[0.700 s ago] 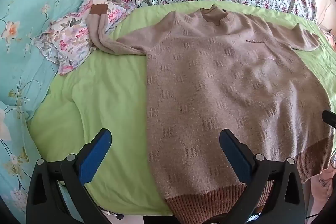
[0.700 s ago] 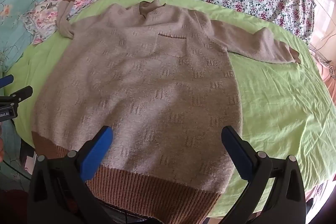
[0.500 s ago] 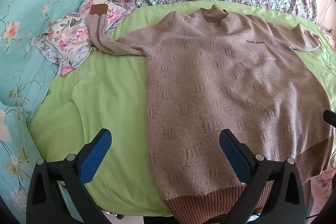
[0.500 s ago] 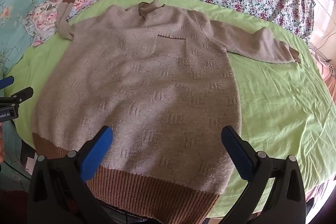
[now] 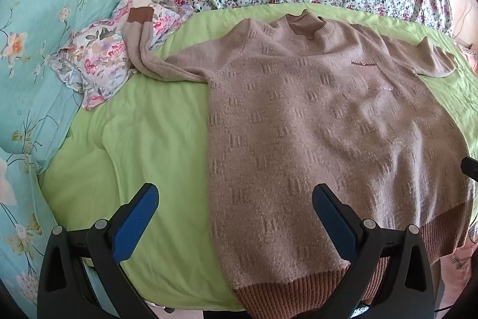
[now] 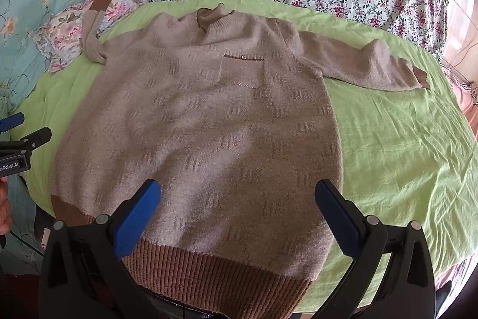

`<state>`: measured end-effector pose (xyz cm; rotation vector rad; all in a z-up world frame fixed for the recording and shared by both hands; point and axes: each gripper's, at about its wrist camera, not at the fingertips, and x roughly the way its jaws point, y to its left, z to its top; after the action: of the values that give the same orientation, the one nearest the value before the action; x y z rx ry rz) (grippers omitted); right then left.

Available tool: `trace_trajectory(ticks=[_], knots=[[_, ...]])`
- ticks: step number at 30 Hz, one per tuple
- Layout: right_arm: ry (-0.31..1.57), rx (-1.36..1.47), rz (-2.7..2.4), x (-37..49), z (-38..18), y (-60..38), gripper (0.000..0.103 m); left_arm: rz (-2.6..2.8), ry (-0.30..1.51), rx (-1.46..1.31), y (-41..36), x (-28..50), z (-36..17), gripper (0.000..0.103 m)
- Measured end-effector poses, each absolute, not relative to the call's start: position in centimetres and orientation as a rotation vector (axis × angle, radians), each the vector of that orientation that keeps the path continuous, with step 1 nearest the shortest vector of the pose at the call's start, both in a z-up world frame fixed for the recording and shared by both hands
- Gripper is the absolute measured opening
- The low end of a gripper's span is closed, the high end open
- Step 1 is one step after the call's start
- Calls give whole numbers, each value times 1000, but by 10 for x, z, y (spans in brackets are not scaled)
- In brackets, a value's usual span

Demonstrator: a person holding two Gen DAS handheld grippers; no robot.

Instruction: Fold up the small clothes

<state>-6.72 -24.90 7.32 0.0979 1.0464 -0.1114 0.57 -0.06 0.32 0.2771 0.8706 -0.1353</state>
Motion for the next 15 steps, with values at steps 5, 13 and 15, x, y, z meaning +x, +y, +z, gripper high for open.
trace_trajectory(ticks=[5, 13, 15], knots=[[1034, 107, -103, -66, 74, -251, 103, -137, 867, 272, -2, 9, 5, 103], [1062, 101, -108, -63, 71, -251, 103, -135, 857, 273, -5, 11, 5, 103], [1069, 107, -109, -62, 70, -253, 103, -134, 852, 274, -5, 11, 5, 103]])
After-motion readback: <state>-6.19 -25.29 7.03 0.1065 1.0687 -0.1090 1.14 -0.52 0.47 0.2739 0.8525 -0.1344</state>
